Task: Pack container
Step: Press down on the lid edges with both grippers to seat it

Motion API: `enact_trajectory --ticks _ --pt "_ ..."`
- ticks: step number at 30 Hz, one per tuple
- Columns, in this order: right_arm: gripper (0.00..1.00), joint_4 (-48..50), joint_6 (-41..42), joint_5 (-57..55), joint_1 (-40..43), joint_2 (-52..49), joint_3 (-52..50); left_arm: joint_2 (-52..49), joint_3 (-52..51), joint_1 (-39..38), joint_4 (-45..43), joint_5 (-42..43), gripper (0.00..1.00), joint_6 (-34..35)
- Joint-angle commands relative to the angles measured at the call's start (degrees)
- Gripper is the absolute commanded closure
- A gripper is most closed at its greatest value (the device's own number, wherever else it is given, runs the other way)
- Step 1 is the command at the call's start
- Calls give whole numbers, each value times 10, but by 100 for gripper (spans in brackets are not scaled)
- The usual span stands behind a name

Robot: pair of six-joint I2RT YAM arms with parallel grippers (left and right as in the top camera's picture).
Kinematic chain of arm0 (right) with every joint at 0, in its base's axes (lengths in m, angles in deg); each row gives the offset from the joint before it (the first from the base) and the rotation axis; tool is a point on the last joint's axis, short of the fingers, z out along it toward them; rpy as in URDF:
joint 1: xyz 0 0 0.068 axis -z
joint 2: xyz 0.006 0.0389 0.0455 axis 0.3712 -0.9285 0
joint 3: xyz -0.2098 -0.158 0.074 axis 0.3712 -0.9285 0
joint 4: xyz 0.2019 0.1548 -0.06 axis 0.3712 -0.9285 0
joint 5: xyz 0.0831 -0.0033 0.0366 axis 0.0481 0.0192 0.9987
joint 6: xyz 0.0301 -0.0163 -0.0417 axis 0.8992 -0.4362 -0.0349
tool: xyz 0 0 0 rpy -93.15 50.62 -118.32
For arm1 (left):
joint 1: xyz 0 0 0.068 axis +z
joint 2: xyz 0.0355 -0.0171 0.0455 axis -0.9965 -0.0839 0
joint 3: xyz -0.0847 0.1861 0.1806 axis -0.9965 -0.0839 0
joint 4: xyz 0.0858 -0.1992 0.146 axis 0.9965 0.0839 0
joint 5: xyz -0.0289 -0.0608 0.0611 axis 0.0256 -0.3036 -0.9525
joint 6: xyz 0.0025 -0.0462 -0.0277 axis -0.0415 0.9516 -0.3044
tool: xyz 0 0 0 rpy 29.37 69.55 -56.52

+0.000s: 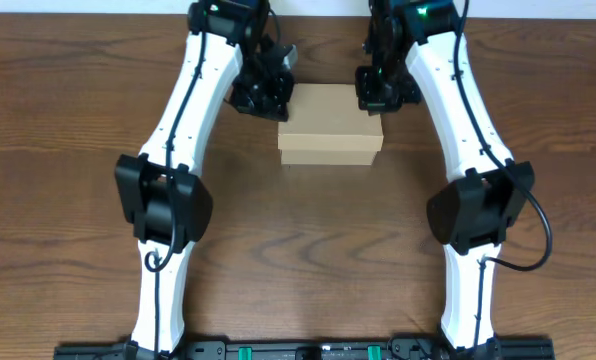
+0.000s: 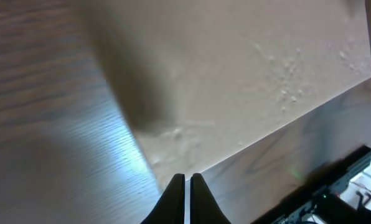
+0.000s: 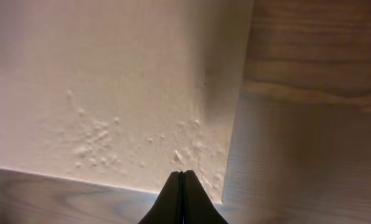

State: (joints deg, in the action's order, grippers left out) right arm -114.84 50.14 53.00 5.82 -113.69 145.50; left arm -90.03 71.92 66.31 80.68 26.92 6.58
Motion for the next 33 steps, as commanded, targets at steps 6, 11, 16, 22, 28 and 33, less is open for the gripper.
enact_trajectory --ticks 6,11,16,22,28,33 --pt "99 40 -11 -6 -24 -14 -129 -24 3 -19 1 14 94 -10" --pt "98 80 -11 -4 -33 -14 -187 -35 2 -19 10 3 94 -10" --pt "99 85 -11 -4 -32 -14 -188 -62 2 -19 24 3 94 -10" --pt "99 85 -20 -3 -32 -10 -188 -86 2 -19 47 3 94 -10" --pt "98 95 -37 10 -32 13 -169 -86 2 -18 66 -3 94 -10" --pt "99 97 -56 8 -30 59 -118 -66 11 -9 82 -23 94 -10"
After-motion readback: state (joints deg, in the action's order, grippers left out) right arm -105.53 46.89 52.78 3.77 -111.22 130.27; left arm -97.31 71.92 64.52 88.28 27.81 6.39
